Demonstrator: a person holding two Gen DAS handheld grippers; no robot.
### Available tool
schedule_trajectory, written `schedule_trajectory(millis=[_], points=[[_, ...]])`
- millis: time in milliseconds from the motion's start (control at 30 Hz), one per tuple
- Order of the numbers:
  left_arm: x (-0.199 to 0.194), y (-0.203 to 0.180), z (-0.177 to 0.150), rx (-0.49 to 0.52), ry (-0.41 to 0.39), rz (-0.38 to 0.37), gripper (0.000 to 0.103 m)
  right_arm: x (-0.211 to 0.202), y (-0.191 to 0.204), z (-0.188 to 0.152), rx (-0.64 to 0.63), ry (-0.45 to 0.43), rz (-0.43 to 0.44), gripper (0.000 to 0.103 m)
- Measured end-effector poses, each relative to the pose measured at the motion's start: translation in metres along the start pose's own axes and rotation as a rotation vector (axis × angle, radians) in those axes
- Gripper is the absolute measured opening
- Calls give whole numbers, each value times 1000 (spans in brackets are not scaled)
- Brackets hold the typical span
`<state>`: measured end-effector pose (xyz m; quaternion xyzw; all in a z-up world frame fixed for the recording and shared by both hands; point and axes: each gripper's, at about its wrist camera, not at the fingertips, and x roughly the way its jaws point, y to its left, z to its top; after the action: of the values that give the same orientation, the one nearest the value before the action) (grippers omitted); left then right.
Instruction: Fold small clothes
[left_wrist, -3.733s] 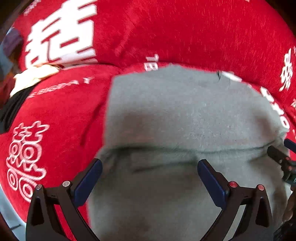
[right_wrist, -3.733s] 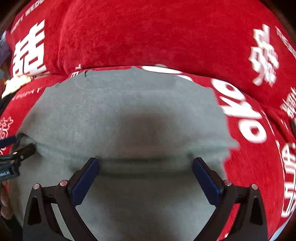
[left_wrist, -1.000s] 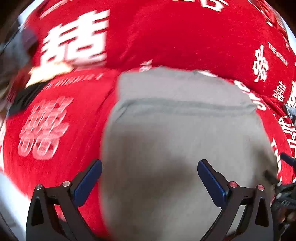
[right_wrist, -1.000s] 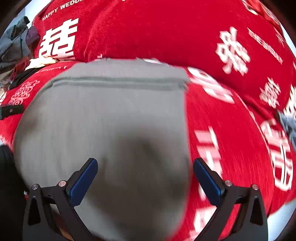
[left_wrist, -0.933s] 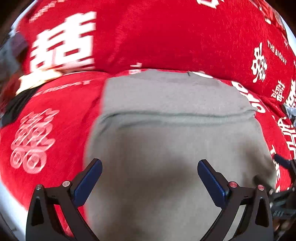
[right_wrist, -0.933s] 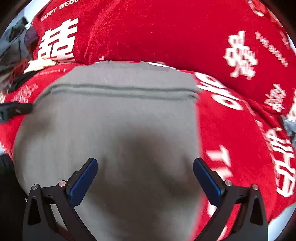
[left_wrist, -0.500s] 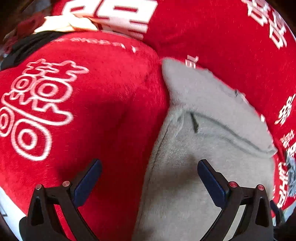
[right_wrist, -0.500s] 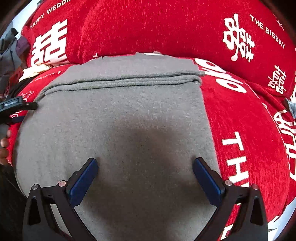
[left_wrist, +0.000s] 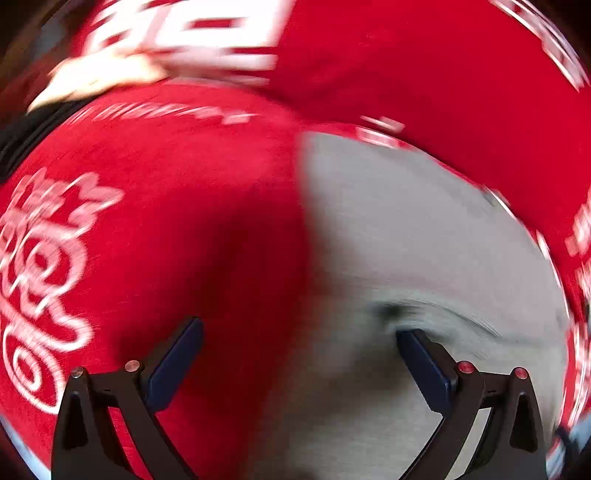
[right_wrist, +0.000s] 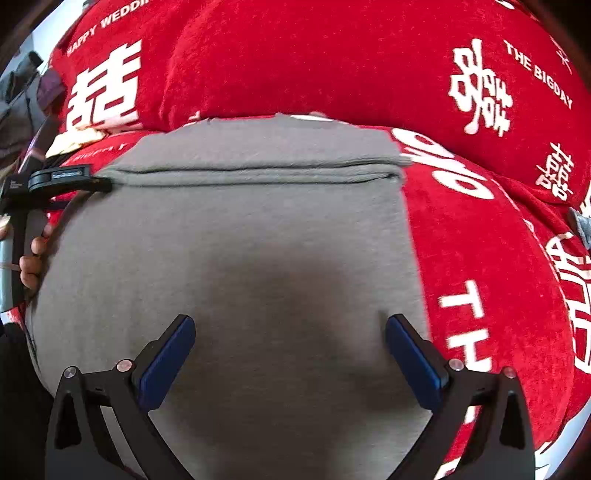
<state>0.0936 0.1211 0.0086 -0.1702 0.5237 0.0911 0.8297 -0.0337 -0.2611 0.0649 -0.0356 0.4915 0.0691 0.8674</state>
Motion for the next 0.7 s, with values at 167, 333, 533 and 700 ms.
schedule_trajectory(millis=[167, 333, 533, 700], points=[[-22, 3, -3, 54, -10, -39, 103, -1, -13, 37, 36, -23, 43, 102], [-60, -41, 9, 134, -93, -163, 103, 21, -7, 96, 35, -71, 50, 102], [-2, -125, 34, 270, -12, -126, 103, 104, 8, 157, 68, 47, 66, 102], [32, -96, 48, 202, -13, 8, 103, 137, -24, 162, 69, 99, -58, 102]])
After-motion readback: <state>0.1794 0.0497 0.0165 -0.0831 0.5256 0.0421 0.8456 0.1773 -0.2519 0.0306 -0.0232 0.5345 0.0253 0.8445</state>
